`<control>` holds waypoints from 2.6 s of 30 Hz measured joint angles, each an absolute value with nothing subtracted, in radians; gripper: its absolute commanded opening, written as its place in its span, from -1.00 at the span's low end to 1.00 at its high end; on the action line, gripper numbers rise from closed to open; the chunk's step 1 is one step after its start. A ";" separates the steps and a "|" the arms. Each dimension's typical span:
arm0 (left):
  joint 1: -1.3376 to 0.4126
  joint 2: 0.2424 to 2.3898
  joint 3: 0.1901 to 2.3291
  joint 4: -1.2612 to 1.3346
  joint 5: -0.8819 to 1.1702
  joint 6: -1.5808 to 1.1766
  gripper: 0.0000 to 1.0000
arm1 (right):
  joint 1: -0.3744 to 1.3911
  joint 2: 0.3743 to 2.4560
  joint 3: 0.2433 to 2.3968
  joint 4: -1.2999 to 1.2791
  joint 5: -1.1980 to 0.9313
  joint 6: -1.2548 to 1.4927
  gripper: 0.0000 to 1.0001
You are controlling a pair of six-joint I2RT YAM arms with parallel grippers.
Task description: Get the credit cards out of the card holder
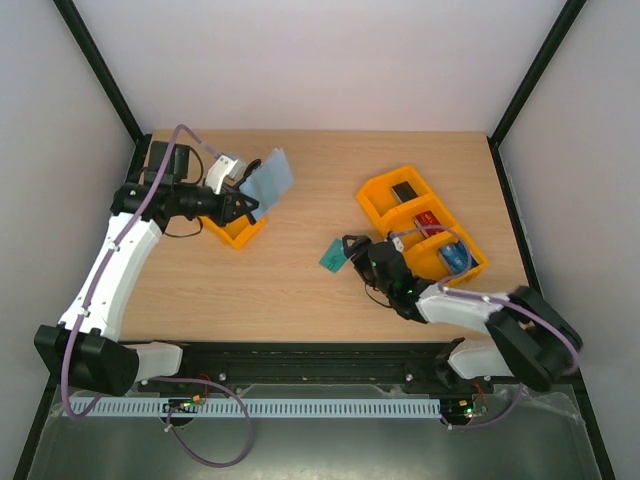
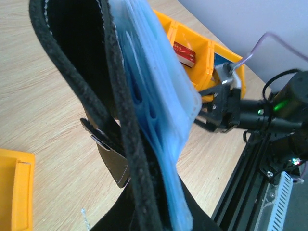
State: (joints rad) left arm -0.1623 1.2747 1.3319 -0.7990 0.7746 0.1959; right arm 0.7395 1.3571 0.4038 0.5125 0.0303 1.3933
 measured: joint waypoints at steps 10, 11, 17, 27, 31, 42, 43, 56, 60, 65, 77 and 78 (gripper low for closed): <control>-0.184 1.275 1.328 -0.868 0.900 0.288 -0.95 | 0.739 0.952 0.705 0.346 -0.084 0.670 0.67; -0.189 1.275 1.329 -0.880 0.914 0.302 -0.95 | 0.740 0.943 0.755 0.338 -0.136 0.611 0.64; -0.229 1.279 1.350 -0.965 0.979 0.393 -0.95 | 0.773 1.063 0.979 0.253 -0.338 0.445 0.48; -0.247 1.294 1.356 -1.004 0.993 0.442 -0.96 | 0.825 1.311 1.053 0.206 -0.475 0.426 0.43; -0.247 1.295 1.357 -1.013 0.996 0.450 -0.96 | 0.828 1.324 1.054 0.206 -0.504 0.426 0.25; -0.227 1.299 1.357 -1.054 0.984 0.472 -0.95 | 0.817 1.348 1.050 0.216 -0.529 0.432 -0.95; -0.224 1.300 1.357 -1.059 0.984 0.475 -0.95 | 0.816 1.342 1.048 0.220 -0.533 0.434 -0.97; -0.242 1.302 1.358 -1.066 1.051 0.514 -0.62 | 0.817 1.265 0.964 0.330 -0.657 0.445 -0.97; -0.242 1.301 1.359 -1.082 1.087 0.530 -0.96 | 0.807 1.262 0.940 0.402 -0.704 0.476 -0.97; -0.242 1.297 1.361 -1.092 1.103 0.546 -0.95 | 0.788 1.262 0.920 0.450 -0.742 0.508 -0.80; -0.286 1.319 1.288 -0.803 0.330 0.258 -0.95 | 0.642 1.210 0.856 0.347 -0.575 0.609 -0.34; -0.295 1.325 1.287 -0.795 0.279 0.250 -0.95 | 0.645 1.214 0.860 0.341 -0.591 0.611 -0.35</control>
